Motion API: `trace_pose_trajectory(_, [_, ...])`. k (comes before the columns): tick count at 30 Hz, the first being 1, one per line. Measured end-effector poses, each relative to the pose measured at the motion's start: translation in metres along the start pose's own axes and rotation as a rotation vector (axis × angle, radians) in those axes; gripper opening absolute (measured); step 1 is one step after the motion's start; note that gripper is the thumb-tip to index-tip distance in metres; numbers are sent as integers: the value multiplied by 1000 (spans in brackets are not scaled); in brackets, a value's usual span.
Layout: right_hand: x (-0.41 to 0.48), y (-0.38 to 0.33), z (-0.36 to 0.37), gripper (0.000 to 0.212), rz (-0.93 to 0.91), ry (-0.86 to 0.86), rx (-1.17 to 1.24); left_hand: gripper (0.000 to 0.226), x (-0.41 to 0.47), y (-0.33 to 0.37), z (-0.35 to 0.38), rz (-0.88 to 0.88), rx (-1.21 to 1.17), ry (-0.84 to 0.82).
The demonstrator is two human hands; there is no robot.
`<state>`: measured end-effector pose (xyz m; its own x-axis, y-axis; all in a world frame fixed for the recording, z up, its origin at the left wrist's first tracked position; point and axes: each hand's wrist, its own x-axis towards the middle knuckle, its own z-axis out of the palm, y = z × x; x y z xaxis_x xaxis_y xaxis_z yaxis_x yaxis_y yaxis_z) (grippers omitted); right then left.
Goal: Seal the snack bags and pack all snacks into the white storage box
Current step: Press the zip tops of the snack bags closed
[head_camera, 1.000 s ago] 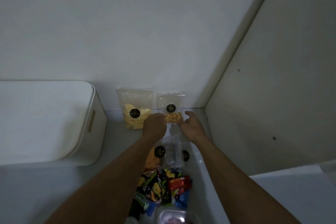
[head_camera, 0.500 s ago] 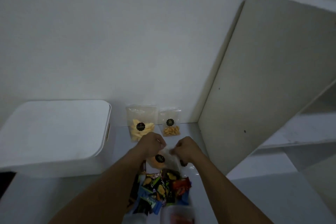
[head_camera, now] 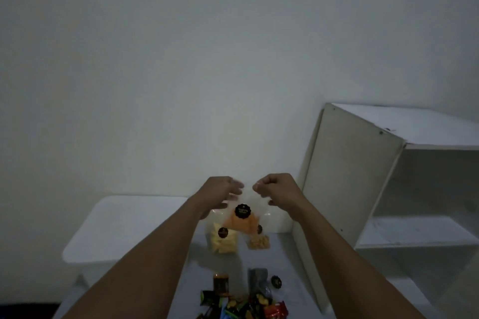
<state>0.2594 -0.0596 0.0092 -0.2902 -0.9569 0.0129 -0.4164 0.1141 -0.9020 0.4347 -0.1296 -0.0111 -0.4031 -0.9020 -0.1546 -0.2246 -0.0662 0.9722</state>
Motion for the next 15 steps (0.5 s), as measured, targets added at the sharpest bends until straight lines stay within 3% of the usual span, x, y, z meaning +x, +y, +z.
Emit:
trace_pose_trajectory(9, [1,-70,-11,11,-242,-25,-171,15,-28,58,-24,260,-102,92])
trace_pose_trajectory(15, [-3,-81,-12,16,-286,29,8,18,-34,75,-29,362,-52,230])
